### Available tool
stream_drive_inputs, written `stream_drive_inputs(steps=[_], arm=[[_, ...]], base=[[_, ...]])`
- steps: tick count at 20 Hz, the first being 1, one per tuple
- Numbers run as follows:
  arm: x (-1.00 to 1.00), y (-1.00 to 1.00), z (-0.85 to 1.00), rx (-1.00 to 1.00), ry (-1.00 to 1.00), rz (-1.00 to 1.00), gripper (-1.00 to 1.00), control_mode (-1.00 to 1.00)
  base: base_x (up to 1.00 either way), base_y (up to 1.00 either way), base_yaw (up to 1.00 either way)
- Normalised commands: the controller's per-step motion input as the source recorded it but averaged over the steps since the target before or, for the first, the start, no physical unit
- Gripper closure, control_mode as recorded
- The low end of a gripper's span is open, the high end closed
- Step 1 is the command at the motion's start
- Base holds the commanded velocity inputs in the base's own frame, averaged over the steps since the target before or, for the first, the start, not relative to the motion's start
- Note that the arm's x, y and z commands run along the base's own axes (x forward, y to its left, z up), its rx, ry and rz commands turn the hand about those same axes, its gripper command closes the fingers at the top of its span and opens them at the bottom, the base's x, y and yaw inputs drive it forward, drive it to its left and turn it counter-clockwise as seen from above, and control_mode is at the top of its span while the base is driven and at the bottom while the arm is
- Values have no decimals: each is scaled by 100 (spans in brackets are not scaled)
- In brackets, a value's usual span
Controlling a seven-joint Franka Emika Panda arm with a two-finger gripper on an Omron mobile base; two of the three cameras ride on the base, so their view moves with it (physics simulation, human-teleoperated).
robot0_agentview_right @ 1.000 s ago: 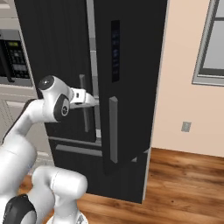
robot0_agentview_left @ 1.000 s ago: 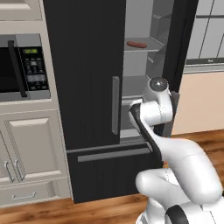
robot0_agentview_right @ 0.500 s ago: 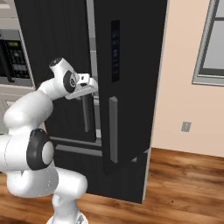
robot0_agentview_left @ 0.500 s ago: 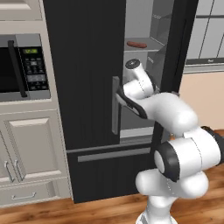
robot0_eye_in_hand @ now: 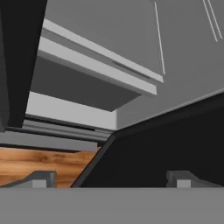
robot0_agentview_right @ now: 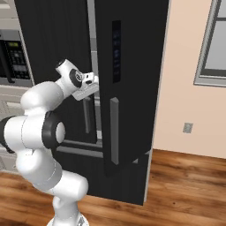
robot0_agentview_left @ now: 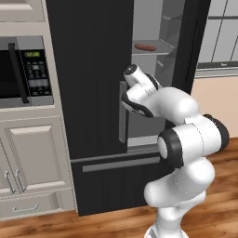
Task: Move the hot dog bun to the plate on the dining table and place the condiment next to that plate. Then navigate to the fridge and take the sausage and place it on the plate as well.
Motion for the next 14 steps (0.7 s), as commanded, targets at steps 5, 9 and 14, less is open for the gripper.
stream_drive_inputs(steps=[5, 9, 14], arm=[[4, -46, -32, -5, -1, 0, -100, -100], [0, -51, -31, -3, -1, 0, -100, -100], [-12, -52, -12, -5, -8, 0, -100, -100]], base=[[0, 0, 0], [0, 0, 0], [0, 0, 0]])
